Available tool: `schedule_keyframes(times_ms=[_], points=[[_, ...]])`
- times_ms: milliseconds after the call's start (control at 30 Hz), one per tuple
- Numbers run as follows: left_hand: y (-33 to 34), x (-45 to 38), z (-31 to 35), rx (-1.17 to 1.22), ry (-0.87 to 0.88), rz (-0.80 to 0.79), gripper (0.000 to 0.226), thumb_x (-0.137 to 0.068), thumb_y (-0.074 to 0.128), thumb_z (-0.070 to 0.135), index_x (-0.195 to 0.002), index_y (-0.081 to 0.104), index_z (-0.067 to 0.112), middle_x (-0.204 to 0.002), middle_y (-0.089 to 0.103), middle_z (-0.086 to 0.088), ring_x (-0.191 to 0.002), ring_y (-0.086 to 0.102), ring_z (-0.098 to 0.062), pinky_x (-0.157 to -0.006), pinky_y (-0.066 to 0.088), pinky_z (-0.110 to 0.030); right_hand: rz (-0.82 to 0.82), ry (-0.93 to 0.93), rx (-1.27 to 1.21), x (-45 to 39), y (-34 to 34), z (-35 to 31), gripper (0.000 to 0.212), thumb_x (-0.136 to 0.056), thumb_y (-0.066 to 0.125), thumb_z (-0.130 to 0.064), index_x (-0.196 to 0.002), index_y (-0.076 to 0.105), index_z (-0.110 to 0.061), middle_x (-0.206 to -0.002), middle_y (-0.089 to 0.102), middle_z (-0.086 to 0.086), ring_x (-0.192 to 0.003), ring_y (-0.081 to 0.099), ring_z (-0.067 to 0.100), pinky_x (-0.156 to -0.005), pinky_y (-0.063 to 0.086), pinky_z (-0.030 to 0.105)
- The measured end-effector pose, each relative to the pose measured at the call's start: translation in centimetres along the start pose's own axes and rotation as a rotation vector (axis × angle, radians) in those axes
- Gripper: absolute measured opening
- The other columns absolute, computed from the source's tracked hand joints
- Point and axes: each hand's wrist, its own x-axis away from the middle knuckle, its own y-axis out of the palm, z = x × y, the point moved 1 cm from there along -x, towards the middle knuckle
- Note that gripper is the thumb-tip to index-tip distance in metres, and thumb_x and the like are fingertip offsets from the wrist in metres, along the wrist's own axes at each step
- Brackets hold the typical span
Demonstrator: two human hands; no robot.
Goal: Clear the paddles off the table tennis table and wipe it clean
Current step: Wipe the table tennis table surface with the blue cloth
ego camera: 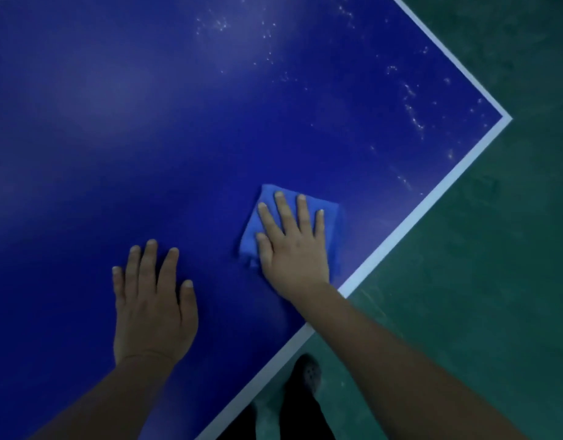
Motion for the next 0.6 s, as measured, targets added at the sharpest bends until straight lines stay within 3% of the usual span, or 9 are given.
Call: schedule_keyframes(times_ms=[67,167,233,267,333,400,467,533,600], points=[[-0.1,-0.1,0.1,0.012,-0.003,0.003,0.062,-0.098,0.027,0.039,-0.149,0.038,0.006,-0.162,0.022,-0.016,-0.153,0.006,-0.028,-0.124,-0.002,-0.05,0.01,0.061,0.037,-0.2,-0.5,5.3,0.058,-0.1,0.023,-0.046,-0.154,0.033,-0.028,-0.163,0.026,0.003,-0.149,0.02,0.036,-0.118,0.014,0.063],[-0.1,-0.1,0.3,0.023,-0.007,-0.001,0.062,-0.098,0.026,0.039,-0.149,0.037,0.005,-0.162,0.022,-0.016,-0.153,0.006,-0.029,-0.124,-0.004,-0.047,0.042,0.492,0.013,-2.0,-2.2,15.4,0.055,-0.104,0.02,-0.043,-0.157,0.02,-0.03,-0.166,0.013,0.001,-0.152,0.009,0.033,-0.119,0.01,0.061],[-0.1,0.0,0.3,0.022,-0.012,-0.005,0.063,-0.098,0.025,0.039,-0.149,0.037,0.006,-0.162,0.022,-0.016,-0.153,0.006,-0.029,-0.124,-0.002,-0.049,0.048,0.708,-0.146,-2.8,-3.3,17.6,0.056,-0.105,0.018,-0.044,-0.159,0.01,-0.033,-0.167,0.002,-0.002,-0.153,-0.003,0.031,-0.12,0.002,0.059],[-0.1,0.0,0.3,0.02,-0.011,-0.007,0.063,-0.098,0.025,0.039,-0.149,0.037,0.006,-0.162,0.022,-0.016,-0.153,0.007,-0.03,-0.124,0.0,-0.051,0.074,0.72,-0.146,-2.9,-3.2,16.5,0.056,-0.105,0.017,-0.044,-0.159,0.01,-0.032,-0.167,0.001,-0.001,-0.153,-0.004,0.031,-0.12,0.002,0.059],[-0.1,-0.1,0.2,0.014,-0.006,-0.008,0.063,-0.098,0.025,0.039,-0.149,0.038,0.005,-0.162,0.022,-0.017,-0.153,0.008,-0.031,-0.124,0.001,-0.053,0.086,0.537,-0.056,-1.7,-2.3,11.8,0.057,-0.103,0.018,-0.043,-0.158,0.018,-0.028,-0.167,0.01,0.004,-0.152,0.007,0.036,-0.12,0.007,0.061],[-0.1,-0.1,0.2,0.013,-0.006,-0.008,0.063,-0.097,0.026,0.039,-0.148,0.039,0.005,-0.162,0.022,-0.017,-0.153,0.008,-0.031,-0.123,0.002,-0.054,0.068,0.129,0.037,1.5,-1.0,6.6,0.058,-0.101,0.023,-0.043,-0.155,0.032,-0.024,-0.163,0.025,0.008,-0.149,0.02,0.04,-0.118,0.014,0.061],[-0.1,0.0,0.2,0.011,-0.012,-0.005,0.063,-0.097,0.026,0.039,-0.148,0.039,0.005,-0.161,0.022,-0.017,-0.153,0.008,-0.032,-0.123,0.003,-0.054,-0.04,-0.203,0.094,3.5,-0.4,6.2,0.056,-0.101,0.027,-0.044,-0.153,0.034,-0.025,-0.162,0.028,0.006,-0.149,0.02,0.039,-0.119,0.014,0.061],[-0.1,0.0,0.3,0.013,-0.016,-0.01,0.063,-0.097,0.025,0.039,-0.149,0.038,0.005,-0.162,0.022,-0.017,-0.153,0.008,-0.031,-0.123,0.004,-0.055,-0.026,-0.193,0.124,0.6,-1.2,11.0,0.056,-0.1,0.028,-0.044,-0.152,0.036,-0.024,-0.16,0.031,0.008,-0.146,0.025,0.042,-0.115,0.021,0.065],[-0.2,-0.1,0.3,0.007,-0.012,-0.009,0.063,-0.098,0.025,0.039,-0.149,0.037,0.006,-0.161,0.022,-0.017,-0.153,0.008,-0.032,-0.123,0.005,-0.055,0.024,0.125,0.134,-3.8,-2.9,16.7,0.059,-0.101,0.02,-0.044,-0.156,0.028,-0.024,-0.164,0.022,0.009,-0.149,0.018,0.041,-0.116,0.018,0.065]])
